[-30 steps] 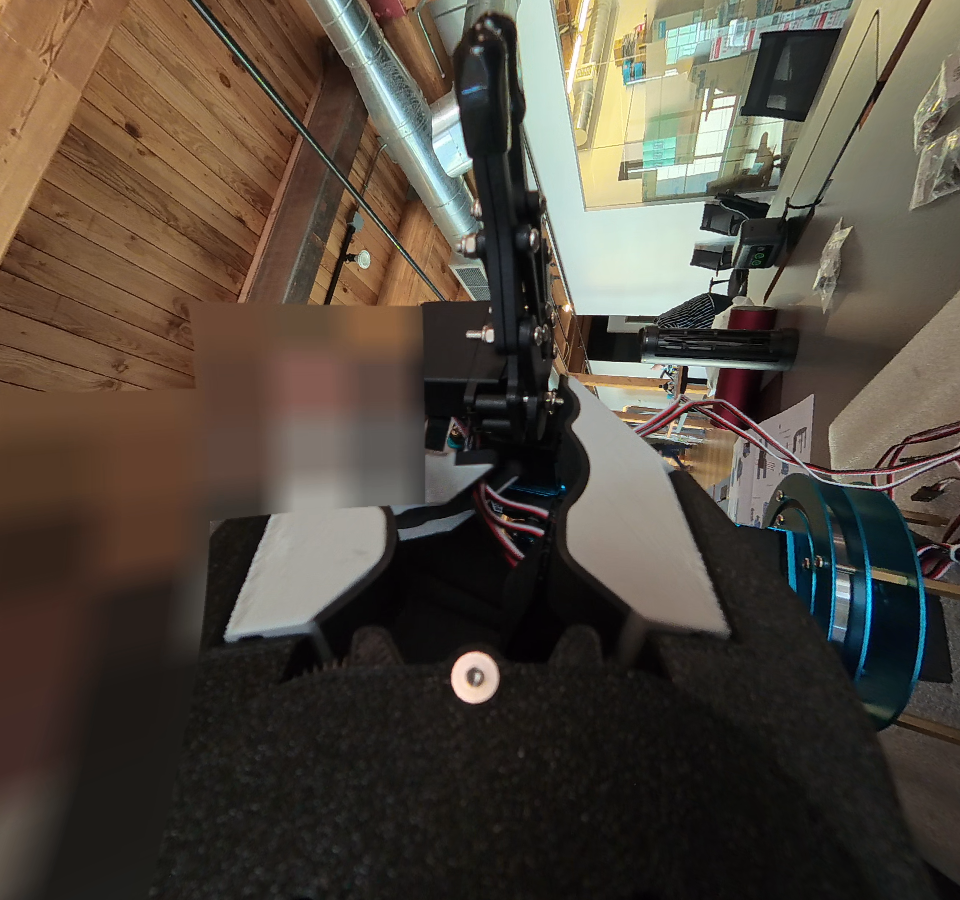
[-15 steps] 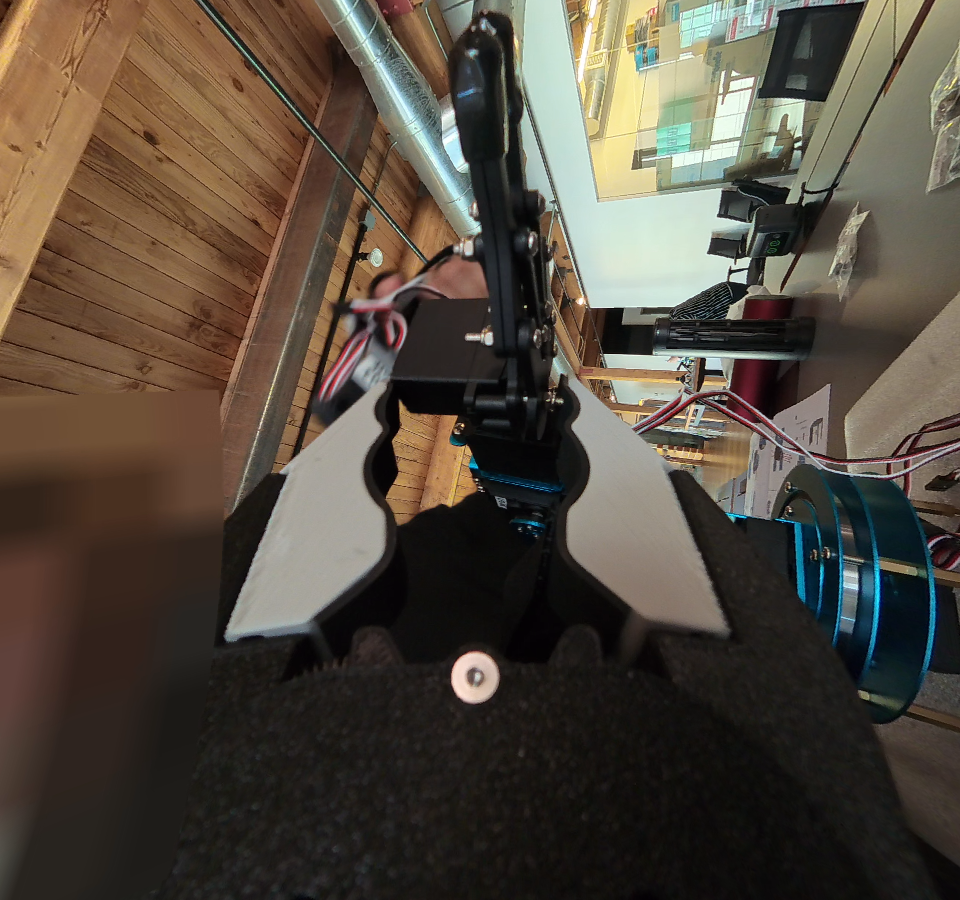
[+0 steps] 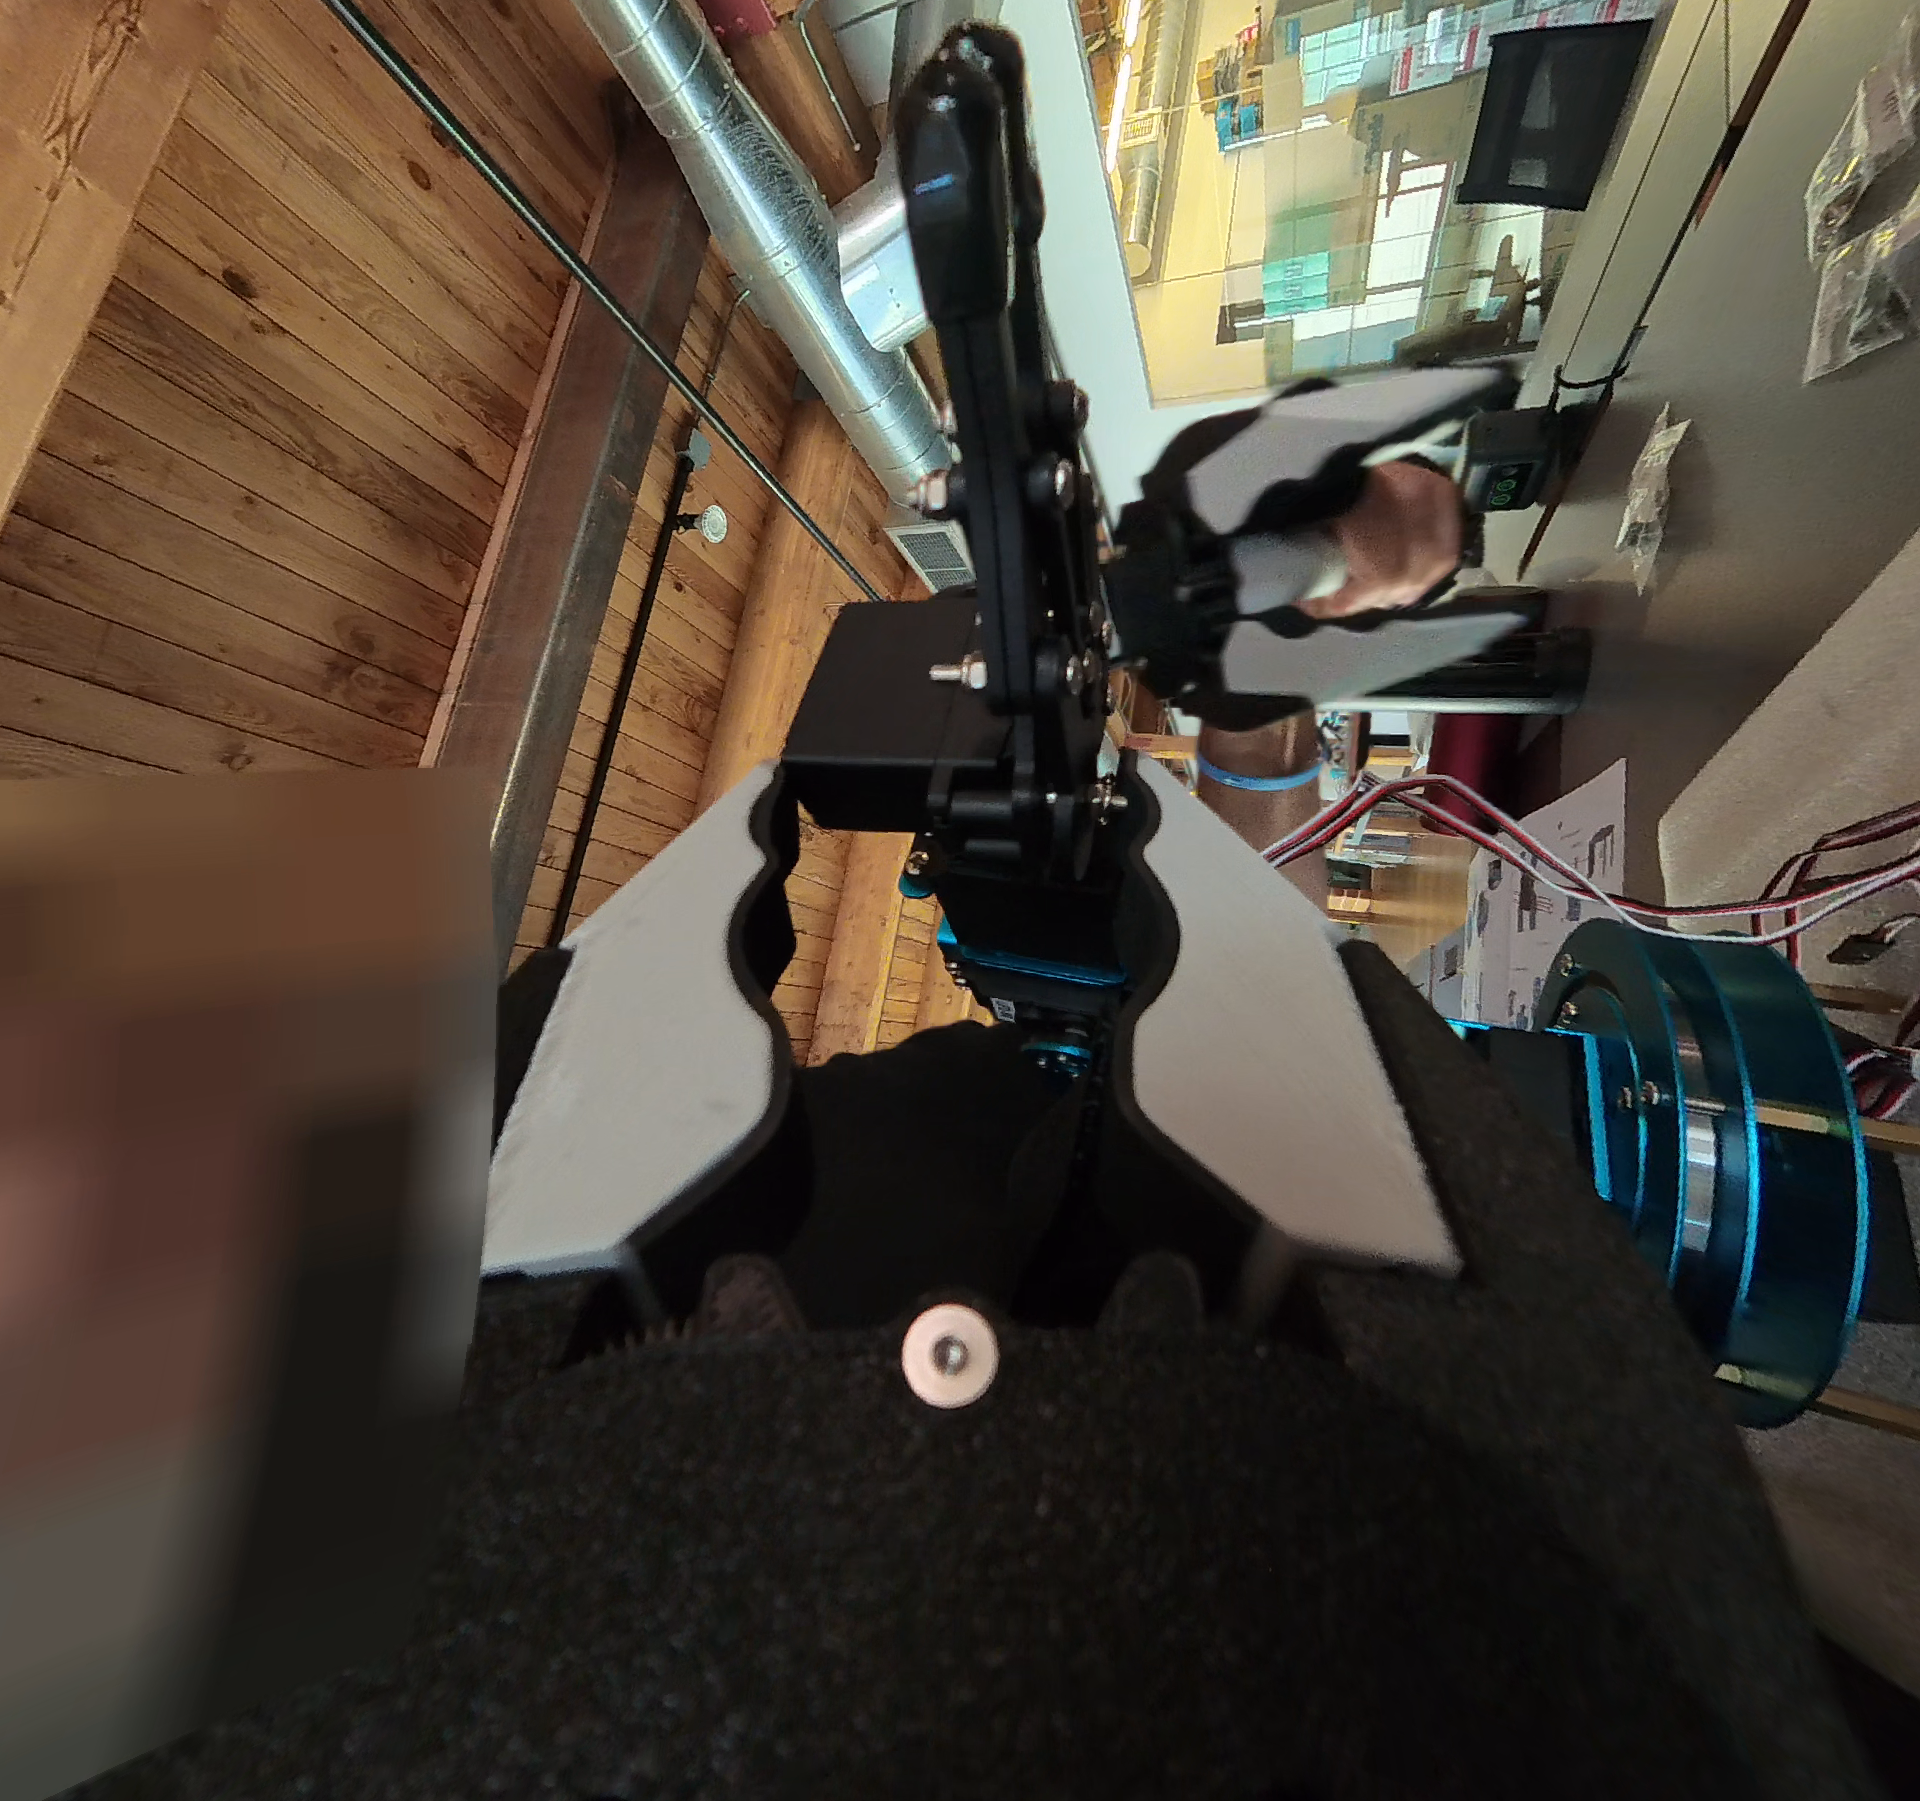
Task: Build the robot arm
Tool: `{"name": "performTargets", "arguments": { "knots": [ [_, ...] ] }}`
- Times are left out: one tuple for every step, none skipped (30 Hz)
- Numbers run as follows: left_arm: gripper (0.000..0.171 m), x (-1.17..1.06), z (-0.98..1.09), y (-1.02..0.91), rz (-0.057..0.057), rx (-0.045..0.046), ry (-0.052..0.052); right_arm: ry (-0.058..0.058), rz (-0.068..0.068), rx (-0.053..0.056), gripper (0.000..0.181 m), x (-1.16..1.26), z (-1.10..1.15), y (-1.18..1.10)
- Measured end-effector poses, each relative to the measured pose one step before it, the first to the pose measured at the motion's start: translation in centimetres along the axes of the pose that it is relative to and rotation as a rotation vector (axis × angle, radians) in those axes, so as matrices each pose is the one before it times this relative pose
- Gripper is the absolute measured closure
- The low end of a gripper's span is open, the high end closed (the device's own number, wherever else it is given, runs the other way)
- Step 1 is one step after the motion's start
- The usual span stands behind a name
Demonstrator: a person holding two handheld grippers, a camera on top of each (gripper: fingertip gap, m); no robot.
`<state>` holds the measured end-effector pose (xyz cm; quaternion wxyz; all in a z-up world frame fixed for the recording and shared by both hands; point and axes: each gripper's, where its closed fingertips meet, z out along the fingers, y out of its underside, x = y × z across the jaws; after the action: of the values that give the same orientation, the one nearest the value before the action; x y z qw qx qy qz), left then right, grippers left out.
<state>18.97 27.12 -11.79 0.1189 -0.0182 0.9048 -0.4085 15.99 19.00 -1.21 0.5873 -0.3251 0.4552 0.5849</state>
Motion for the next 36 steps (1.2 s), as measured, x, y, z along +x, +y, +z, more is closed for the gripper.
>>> {"name": "performTargets", "arguments": {
  "knots": [
    [0.126, 0.422, 0.506, 1.502, -0.0313, -0.03478, 0.0176, 0.0028, -0.0006, 0.0018, 0.120, 0.000, 0.083, 0.001],
    [0.126, 0.096, 0.497, 1.519, -0.0304, -0.03686, 0.0021, 0.0019, -0.0016, 0.0011, 0.120, -0.013, 0.099, 0.046],
    [0.126, 0.061, 0.530, 1.288, -0.0310, -0.02560, 0.0015, 0.0039, -0.0076, 0.0043, 0.120, -0.026, 0.004, -0.011],
    [0.128, -0.015, 0.570, 0.802, -0.0379, -0.00501, -0.0021, 0.0044, -0.0071, 0.0066, 0.120, 0.018, -0.018, 0.027],
    [0.132, -0.349, 0.628, 0.416, -0.0433, 0.00783, -0.0205, 0.0013, -0.0077, 0.0031, 0.120, -0.095, -0.033, 0.064],
    [0.132, -0.422, 0.603, 0.287, -0.0365, 0.00365, -0.0256, 0.0056, -0.0118, 0.0043, 0.120, -0.125, -0.054, 0.130],
    [0.134, -0.420, 0.404, 0.243, -0.0251, -0.00564, -0.0247, 0.0096, -0.0154, 0.0070, 0.121, -0.028, -0.078, 0.008],
    [0.134, -0.422, 0.095, -0.017, -0.0246, 0.00043, -0.0249, 0.0085, -0.0109, 0.0011, 0.121, -0.111, 0.091, 0.127],
    [0.134, -0.265, -0.275, -0.531, -0.0386, 0.02360, -0.0153, 0.0056, -0.0097, -0.0038, 0.121, -0.093, 0.113, 0.139],
    [0.135, 0.065, -0.635, -1.054, -0.0542, 0.04596, 0.0038, 0.0084, -0.0140, -0.0051, 0.121, -0.143, 0.107, 0.129],
    [0.134, 0.413, -0.966, -1.499, -0.0643, 0.06276, 0.0209, 0.0090, -0.0217, -0.0022, 0.121, -0.070, 0.132, 0.072],
    [0.134, 0.671, -1.212, -1.894, -0.0720, 0.08048, 0.0310, 0.0073, -0.0303, -0.0061, 0.120, -0.190, 0.110, 0.128],
    [0.134, 0.816, -1.342, -2.174, -0.0776, 0.09322, 0.0318, 0.0116, -0.0310, -0.0082, 0.120, -0.556, 0.129, 0.115],
    [0.130, 0.952, -1.393, -2.306, -0.0781, 0.10076, 0.0298, 0.0119, -0.0295, -0.0053, 0.120, -0.251, 0.172, 0.088],
    [0.124, 1.248, -1.282, -2.216, -0.0616, 0.09826, 0.0299, 0.0204, -0.0417, -0.0052, 0.120, -0.290, 0.158, 0.059],
    [0.121, 1.405, -0.996, -1.802, -0.0289, 0.07791, 0.0179, 0.0236, -0.0503, -0.0115, 0.120, -0.335, 0.208, 0.145],
    [0.118, 1.383, -0.624, -1.194, 0.0072, 0.04708, 0.0010, 0.0196, -0.0419, -0.0166, 0.120, -0.463, 0.202, 0.173],
    [0.114, 1.375, -0.264, -0.641, 0.0285, 0.01723, -0.0061, 0.0219, -0.0473, -0.0173, 0.121, -0.428, 0.222, 0.253],
    [0.111, 1.372, -0.006, -0.238, 0.0299, -0.00602, -0.0048, 0.0270, -0.0631, -0.0169, 0.121, -0.407, 0.281, 0.202],
    [0.111, 1.318, 0.113, -0.037, 0.0228, -0.01567, -0.0032, 0.0238, -0.0567, -0.0191, 0.121, -0.476, 0.288, 0.232],
    [0.111, 1.257, 0.083, -0.026, 0.0190, -0.01287, -0.0036, 0.0203, -0.0441, -0.0223, 0.121, -0.491, 0.303, 0.232],
    [0.111, 1.020, -0.055, -0.061, 0.0264, -0.00678, -0.0143, 0.0269, -0.0491, -0.0185, 0.121, -0.453, 0.307, 0.211],
    [0.106, 0.682, -0.211, -0.046, 0.0370, -0.00553, -0.0302, 0.0314, -0.0535, -0.0192, 0.121, -0.401, 0.314, 0.184],
    [0.104, 0.274, -0.395, -0.071, 0.0360, -0.00179, -0.0489, 0.0282, -0.0493, -0.0209, 0.121, -0.422, 0.308, 0.197],
    [0.102, 0.077, -0.556, -0.116, 0.0232, 0.00544, -0.0510, 0.0263, -0.0467, -0.0200, 0.121, -0.451, 0.293, 0.252],
    [0.102, 0.140, -0.625, -0.159, 0.0042, 0.01182, -0.0357, 0.0282, -0.0555, -0.0185, 0.121, -0.496, 0.341, 0.218],
    [0.101, 0.204, -0.649, -0.198, -0.0107, 0.01746, -0.0199, 0.0263, -0.0537, -0.0167, 0.121, -0.455, 0.323, 0.260],
    [0.098, 0.238, -0.644, -0.247, -0.0151, 0.02248, -0.0113, 0.0265, -0.0481, -0.0173, 0.121, -0.413, 0.309, 0.212],
    [0.096, 0.220, -0.596, -0.252, -0.0131, 0.02226, -0.0128, 0.0297, -0.0492, -0.0175, 0.121, -0.423, 0.337, 0.138],
    [0.096, 0.089, -0.606, -0.180, -0.0032, 0.01581, -0.0210, 0.0263, -0.0405, -0.0158, 0.121, -0.311, 0.199, 0.182],
    [0.099, -0.158, -0.697, -0.214, 0.0027, 0.01644, -0.0327, 0.0219, -0.0339, -0.0149, 0.121, -0.372, 0.265, 0.156],
    [0.099, -0.182, -0.806, -0.263, -0.0029, 0.02161, -0.0268, 0.0209, -0.0341, -0.0133, 0.121, -0.290, 0.241, 0.136],
    [0.101, -0.046, -0.840, -0.227, -0.0173, 0.02073, -0.0088, 0.0242, -0.0384, -0.0141, 0.121, -0.294, 0.235, 0.166],
    [0.102, -0.005, -0.785, -0.169, -0.0297, 0.01631, -0.0007, 0.0276, -0.0409, -0.0139, 0.121, -0.373, 0.229, 0.124],
    [0.102, 0.103, -0.656, -0.150, -0.0307, 0.01348, 0.0032, 0.0278, -0.0423, -0.0148, 0.121, -0.313, 0.219, 0.155],
    [0.101, 0.319, -0.489, -0.253, -0.0227, 0.01660, 0.0090, 0.0219, -0.0386, -0.0133, 0.121, -0.413, 0.237, 0.179]
  ]
}}
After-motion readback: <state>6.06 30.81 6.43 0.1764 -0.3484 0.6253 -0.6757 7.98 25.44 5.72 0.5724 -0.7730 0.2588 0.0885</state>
